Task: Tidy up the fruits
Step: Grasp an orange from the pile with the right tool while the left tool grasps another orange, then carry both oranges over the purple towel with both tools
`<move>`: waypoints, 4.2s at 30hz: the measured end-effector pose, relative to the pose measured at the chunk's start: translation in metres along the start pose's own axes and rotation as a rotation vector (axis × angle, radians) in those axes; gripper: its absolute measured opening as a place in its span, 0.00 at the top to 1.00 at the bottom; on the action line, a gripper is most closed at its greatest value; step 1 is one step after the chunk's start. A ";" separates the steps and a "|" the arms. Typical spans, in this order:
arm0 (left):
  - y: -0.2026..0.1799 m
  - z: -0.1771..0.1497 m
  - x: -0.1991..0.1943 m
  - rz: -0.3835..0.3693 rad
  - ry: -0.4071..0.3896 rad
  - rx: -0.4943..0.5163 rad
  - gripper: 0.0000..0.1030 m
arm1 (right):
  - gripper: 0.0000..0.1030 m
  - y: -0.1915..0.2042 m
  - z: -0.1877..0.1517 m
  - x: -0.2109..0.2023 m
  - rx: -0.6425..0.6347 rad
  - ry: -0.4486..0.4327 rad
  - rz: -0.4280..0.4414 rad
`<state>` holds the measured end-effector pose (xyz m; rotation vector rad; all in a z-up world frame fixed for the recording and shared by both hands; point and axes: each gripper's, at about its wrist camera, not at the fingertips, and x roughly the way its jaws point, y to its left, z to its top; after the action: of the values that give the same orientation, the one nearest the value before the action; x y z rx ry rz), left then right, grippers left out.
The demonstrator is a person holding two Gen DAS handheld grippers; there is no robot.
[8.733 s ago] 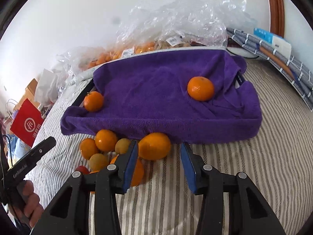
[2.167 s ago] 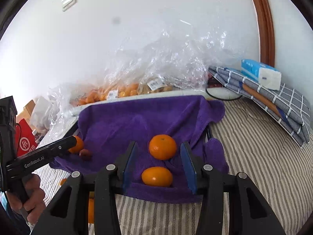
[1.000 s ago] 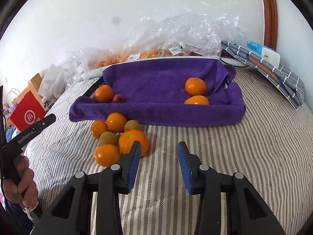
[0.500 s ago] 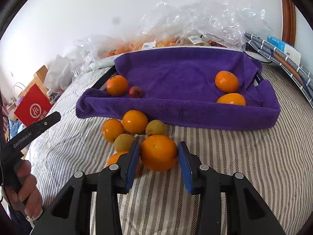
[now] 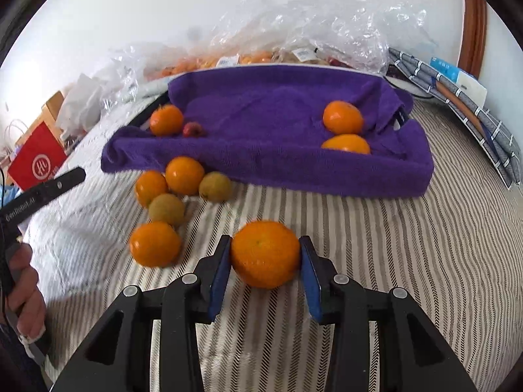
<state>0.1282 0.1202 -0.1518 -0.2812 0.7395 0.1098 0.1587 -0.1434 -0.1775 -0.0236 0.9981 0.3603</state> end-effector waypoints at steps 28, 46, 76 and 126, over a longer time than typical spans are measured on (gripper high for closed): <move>-0.084 -0.008 0.041 -0.178 0.181 0.220 0.54 | 0.61 -0.053 -0.011 -0.030 0.138 -0.111 0.076; -0.067 -0.002 0.021 -0.200 0.022 0.108 0.70 | 0.61 -0.063 -0.013 -0.034 0.197 -0.139 0.078; -0.034 0.011 0.016 -0.132 -0.058 -0.042 0.70 | 0.61 -0.071 -0.010 -0.038 0.226 -0.161 0.096; -0.118 0.072 0.118 -0.119 0.076 0.138 0.69 | 0.60 -0.096 0.072 0.021 0.095 -0.125 -0.056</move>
<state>0.2848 0.0286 -0.1562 -0.1978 0.7996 -0.0647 0.2569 -0.2142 -0.1688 0.0558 0.8884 0.2594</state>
